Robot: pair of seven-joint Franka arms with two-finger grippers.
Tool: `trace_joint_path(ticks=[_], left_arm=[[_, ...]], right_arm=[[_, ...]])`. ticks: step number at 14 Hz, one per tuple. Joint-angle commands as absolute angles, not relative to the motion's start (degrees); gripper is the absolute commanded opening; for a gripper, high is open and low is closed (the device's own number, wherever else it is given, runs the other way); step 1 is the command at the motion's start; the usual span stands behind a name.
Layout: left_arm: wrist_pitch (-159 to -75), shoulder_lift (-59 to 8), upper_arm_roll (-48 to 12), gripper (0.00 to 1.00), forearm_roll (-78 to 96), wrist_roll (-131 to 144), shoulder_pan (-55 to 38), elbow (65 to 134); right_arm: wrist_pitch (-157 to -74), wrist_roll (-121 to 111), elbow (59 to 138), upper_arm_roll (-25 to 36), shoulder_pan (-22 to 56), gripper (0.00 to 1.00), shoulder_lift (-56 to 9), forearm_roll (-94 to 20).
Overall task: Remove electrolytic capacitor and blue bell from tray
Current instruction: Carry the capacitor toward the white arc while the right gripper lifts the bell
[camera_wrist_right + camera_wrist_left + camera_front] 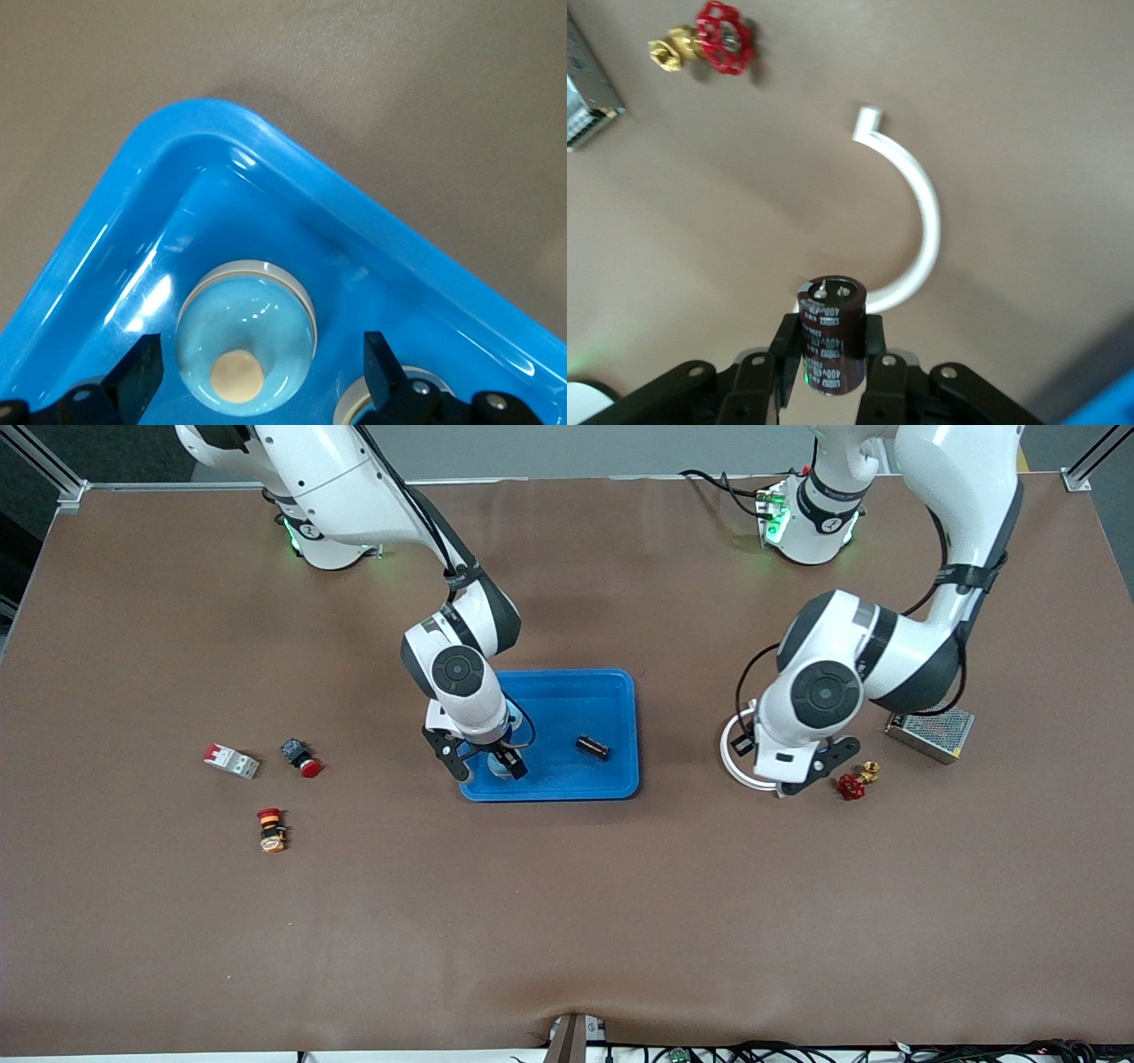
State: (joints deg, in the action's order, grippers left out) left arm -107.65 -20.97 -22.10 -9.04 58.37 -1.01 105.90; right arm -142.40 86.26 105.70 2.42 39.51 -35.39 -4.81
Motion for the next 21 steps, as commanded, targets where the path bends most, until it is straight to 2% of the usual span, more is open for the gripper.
trace_joint_path(ticks=[1, 2, 3, 4, 5, 9, 14, 19, 21], left_arm=[[-108.7, -17.9, -22.5, 0.0, -10.5, 54.8, 2.3, 111.6], [-109.9, -18.4, -22.5, 0.0, -11.2, 54.8, 2.7, 113.0], [-112.3, -18.5, -22.5, 0.0, -11.8, 54.8, 2.7, 115.3], [-114.8, -18.5, -22.4, 0.0, -12.0, 54.8, 3.0, 117.3], [-116.8, -18.5, -22.4, 0.0, -12.1, 54.8, 3.7, 119.2], [-122.6, -19.2, -22.3, 0.0, -14.9, 54.8, 6.5, 123.6], [-127.4, -24.1, -22.2, 0.0, -15.1, 54.9, 7.8, 123.8], [-127.4, -24.6, -22.1, 0.0, -15.6, 55.0, 7.9, 123.6], [-127.3, -24.8, -22.1, 0.65, -15.6, 55.0, 7.8, 122.7]], right_arm=[[-142.3, 87.0, 104.3, 3.1, 40.5, 0.86, -36.3, -5.2], [-142.2, 86.9, 104.1, 3.1, 40.5, 0.57, -36.3, -5.2], [-142.1, 86.9, 104.1, 3.1, 40.3, 0.43, -36.3, -5.4], [-142.2, 86.8, 104.0, 3.1, 40.3, 0.16, -36.3, -5.3], [-142.3, 86.7, 104.0, 3.1, 40.5, 0.0, -36.3, -5.0], [-140.7, 85.7, 102.8, 3.1, 40.3, 0.0, -36.0, -5.0], [-123.1, 75.7, 95.7, 3.4, 36.8, 0.0, -33.9, -5.0], [-113.8, 57.9, 95.5, 3.4, 28.2, 0.0, -27.5, -5.0], [-110.3, 48.9, 95.5, 3.5, 23.8, 0.0, -25.5, -4.9]])
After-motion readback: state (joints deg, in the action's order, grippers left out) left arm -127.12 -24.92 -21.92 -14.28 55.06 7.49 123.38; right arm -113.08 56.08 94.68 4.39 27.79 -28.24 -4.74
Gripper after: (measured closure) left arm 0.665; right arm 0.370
